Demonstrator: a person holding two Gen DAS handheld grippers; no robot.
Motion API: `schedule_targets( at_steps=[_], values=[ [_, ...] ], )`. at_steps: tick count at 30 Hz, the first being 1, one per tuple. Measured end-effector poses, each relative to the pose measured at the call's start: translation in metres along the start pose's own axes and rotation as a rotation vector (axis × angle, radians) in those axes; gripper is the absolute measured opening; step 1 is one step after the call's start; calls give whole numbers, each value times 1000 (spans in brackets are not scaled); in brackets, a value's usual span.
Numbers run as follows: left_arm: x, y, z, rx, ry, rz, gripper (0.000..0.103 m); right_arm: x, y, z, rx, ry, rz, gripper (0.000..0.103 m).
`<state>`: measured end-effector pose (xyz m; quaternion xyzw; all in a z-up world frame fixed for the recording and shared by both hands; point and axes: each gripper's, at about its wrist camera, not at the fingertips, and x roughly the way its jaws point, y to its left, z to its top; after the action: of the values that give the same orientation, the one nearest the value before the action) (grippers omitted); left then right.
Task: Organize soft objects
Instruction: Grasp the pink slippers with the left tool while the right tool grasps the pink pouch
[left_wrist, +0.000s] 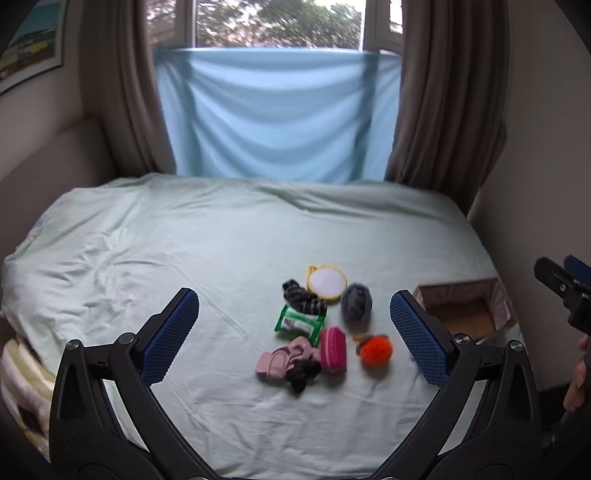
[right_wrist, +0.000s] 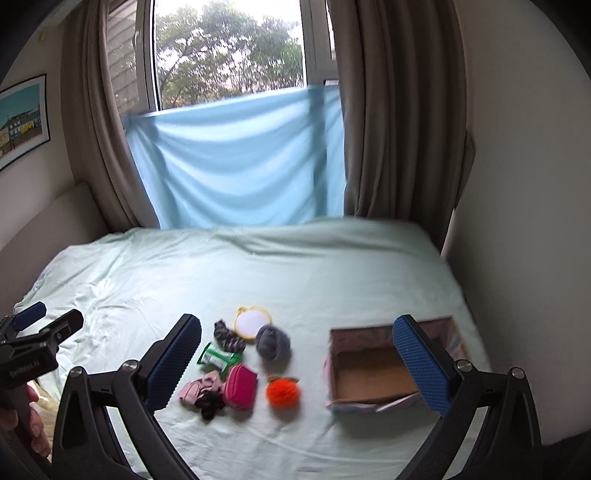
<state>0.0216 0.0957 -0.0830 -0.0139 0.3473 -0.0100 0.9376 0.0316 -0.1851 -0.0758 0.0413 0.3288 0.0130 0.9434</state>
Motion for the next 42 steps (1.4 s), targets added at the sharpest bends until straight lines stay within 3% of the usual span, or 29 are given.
schedule_targets(
  at_steps=[7,14,17,24,29,34,39,41,42],
  values=[
    [77,35,-46,111,115,-110,102,68,44,-42,50,88,-28,103],
    [180,66,-91,126,214,-192,102,146,79,-94,75,174,-18,103],
    [221,70,-109,147,229,-238,101,181,88,-114,75,213,11,94],
    [311,59,-144,249,308,-369,91,260,96,-157,85,302,42,91],
    [350,49,-159,299,343,-443,86,303,95,-178,111,359,67,85],
    [382,37,-173,322,420,-525,69,334,90,-195,150,414,118,78],
    [393,25,-186,369,462,-594,67,353,72,-206,243,441,176,76],
    [389,19,-189,400,470,-604,59,359,69,-211,282,452,207,74],
    [387,14,-191,422,476,-603,49,362,68,-215,310,461,246,68]
  ],
)
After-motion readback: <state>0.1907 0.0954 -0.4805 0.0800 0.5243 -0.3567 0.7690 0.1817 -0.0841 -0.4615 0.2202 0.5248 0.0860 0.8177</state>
